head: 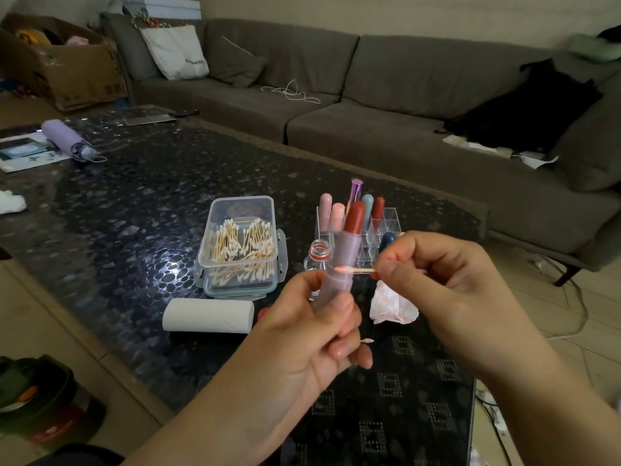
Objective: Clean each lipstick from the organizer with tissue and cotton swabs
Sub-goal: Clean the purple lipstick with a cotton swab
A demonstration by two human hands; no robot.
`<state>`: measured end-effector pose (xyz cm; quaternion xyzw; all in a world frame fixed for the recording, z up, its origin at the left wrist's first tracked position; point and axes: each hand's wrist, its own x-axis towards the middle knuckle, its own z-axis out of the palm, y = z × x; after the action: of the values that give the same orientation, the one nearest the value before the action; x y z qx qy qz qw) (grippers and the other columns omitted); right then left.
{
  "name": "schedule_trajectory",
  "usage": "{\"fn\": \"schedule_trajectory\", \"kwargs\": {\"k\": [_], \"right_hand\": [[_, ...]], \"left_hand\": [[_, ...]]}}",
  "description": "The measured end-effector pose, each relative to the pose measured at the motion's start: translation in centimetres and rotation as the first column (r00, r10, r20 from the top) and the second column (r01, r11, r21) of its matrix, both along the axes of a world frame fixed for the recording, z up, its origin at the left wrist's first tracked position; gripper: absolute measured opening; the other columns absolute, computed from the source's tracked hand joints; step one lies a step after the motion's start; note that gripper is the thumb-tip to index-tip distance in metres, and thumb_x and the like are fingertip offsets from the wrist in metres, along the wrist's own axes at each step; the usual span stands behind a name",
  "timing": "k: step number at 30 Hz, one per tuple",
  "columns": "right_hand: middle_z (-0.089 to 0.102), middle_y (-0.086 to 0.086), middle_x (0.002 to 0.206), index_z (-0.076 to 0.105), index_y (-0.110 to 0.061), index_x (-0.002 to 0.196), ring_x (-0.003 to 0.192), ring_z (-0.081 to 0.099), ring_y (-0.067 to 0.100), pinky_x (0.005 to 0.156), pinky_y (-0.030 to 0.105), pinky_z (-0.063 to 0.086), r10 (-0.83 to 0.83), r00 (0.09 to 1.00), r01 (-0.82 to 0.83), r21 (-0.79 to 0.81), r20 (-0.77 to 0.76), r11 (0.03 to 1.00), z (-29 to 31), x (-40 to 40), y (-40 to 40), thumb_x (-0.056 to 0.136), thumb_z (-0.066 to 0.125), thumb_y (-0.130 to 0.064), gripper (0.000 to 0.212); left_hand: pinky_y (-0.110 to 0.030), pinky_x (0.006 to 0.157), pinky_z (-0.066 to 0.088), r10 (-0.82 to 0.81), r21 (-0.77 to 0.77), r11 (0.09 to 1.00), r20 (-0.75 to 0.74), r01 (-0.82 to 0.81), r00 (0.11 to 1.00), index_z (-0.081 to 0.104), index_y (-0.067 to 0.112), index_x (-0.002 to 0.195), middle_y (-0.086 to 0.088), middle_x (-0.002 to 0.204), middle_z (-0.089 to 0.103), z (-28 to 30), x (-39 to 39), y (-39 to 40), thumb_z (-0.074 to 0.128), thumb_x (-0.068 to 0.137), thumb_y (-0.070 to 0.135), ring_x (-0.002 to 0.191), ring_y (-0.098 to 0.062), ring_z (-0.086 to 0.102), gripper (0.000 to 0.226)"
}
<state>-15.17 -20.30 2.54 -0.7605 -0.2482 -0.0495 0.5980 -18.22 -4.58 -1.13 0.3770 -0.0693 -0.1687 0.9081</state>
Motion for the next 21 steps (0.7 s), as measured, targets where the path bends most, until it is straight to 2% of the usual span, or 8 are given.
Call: {"fn": "schedule_trajectory", "kwargs": {"k": [2,5,10,12,14,17,19,21], "right_hand": [[0.051,0.0,0.056,0.067,-0.014,0.07,0.054,0.042,0.002,0.053,0.011,0.036,-0.004,1.0,0.004,0.008,-0.011,1.0,0.06,0.02,0.05,0.075,0.066,-0.029,0.015],[0.051,-0.007,0.053,0.068,-0.018,0.066,0.052,0.041,0.0,0.052,0.01,0.035,-0.038,0.999,0.039,0.034,-0.032,0.999,0.07,0.25,-0.24,0.074,0.064,-0.023,0.01],[0.056,-0.002,0.06,0.068,-0.019,0.069,0.057,0.047,0.004,0.056,0.013,0.04,0.002,0.999,-0.001,0.033,-0.032,0.999,-0.05,0.06,-0.11,0.071,0.063,-0.038,0.02],[0.057,-0.003,0.06,0.068,-0.018,0.069,0.057,0.048,0.003,0.056,0.012,0.04,0.006,0.999,-0.005,0.023,-0.034,1.0,0.02,-0.01,0.0,0.073,0.066,-0.034,0.017],[0.055,-0.004,0.058,0.068,-0.018,0.068,0.055,0.045,0.001,0.054,0.011,0.038,-0.013,0.999,0.013,0.018,-0.042,1.0,0.07,0.08,-0.07,0.074,0.067,-0.028,0.012],[0.051,-0.009,0.053,0.067,-0.016,0.066,0.051,0.04,-0.001,0.051,0.009,0.034,-0.054,0.997,0.057,0.039,-0.06,0.998,0.03,0.27,-0.3,0.075,0.062,-0.021,0.012],[0.049,-0.008,0.052,0.068,-0.016,0.066,0.051,0.039,0.0,0.05,0.009,0.034,-0.05,0.997,0.053,0.045,-0.055,0.998,0.02,0.25,-0.25,0.074,0.064,-0.022,0.011],[0.049,0.002,0.055,0.068,-0.017,0.068,0.053,0.041,0.002,0.052,0.011,0.035,-0.009,0.999,0.01,0.041,-0.035,0.999,-0.04,0.09,-0.06,0.073,0.067,-0.031,0.015]], "left_hand": [[-0.028,0.055,0.049,0.034,0.017,0.999,-0.008,-0.034,0.999,0.056,0.01,0.093,-0.002,0.06,0.043,0.12,-0.15,-0.11,0.063,0.074,0.013,0.049,-0.011,0.04,0.02],[-0.03,0.059,0.05,0.006,-0.016,1.0,0.023,-0.006,1.0,0.065,0.009,0.086,-0.004,0.064,0.049,0.04,-0.19,0.03,0.064,0.077,0.014,0.054,-0.014,0.047,0.011],[-0.028,0.059,0.051,0.043,0.029,0.999,0.047,-0.044,0.998,0.074,0.011,0.081,-0.006,0.068,0.055,0.05,-0.12,0.02,0.054,0.077,0.026,0.057,-0.015,0.052,0.025],[-0.029,0.058,0.05,0.032,-0.001,0.999,0.029,-0.032,0.999,0.074,0.009,0.082,-0.005,0.065,0.052,-0.09,-0.11,0.1,0.056,0.077,0.027,0.053,-0.013,0.047,0.026],[-0.03,0.059,0.05,-0.008,-0.039,0.999,0.019,0.008,1.0,0.073,0.007,0.087,-0.004,0.065,0.05,-0.25,0.0,0.26,0.068,0.076,0.03,0.054,-0.012,0.044,0.026],[-0.03,0.06,0.05,-0.053,-0.068,0.996,0.04,0.056,0.998,0.071,0.01,0.089,-0.003,0.065,0.049,-0.54,0.26,0.4,0.086,0.061,0.03,0.053,-0.012,0.044,0.037],[-0.029,0.058,0.05,-0.035,-0.051,0.998,0.027,0.036,0.999,0.066,0.012,0.088,-0.002,0.062,0.046,-0.59,0.38,0.26,0.086,0.059,0.019,0.05,-0.011,0.042,0.036],[-0.029,0.059,0.05,-0.026,-0.042,0.999,0.032,0.027,0.999,0.063,0.013,0.09,-0.002,0.062,0.045,-0.56,0.3,0.24,0.077,0.065,0.016,0.05,-0.011,0.042,0.029]]}}
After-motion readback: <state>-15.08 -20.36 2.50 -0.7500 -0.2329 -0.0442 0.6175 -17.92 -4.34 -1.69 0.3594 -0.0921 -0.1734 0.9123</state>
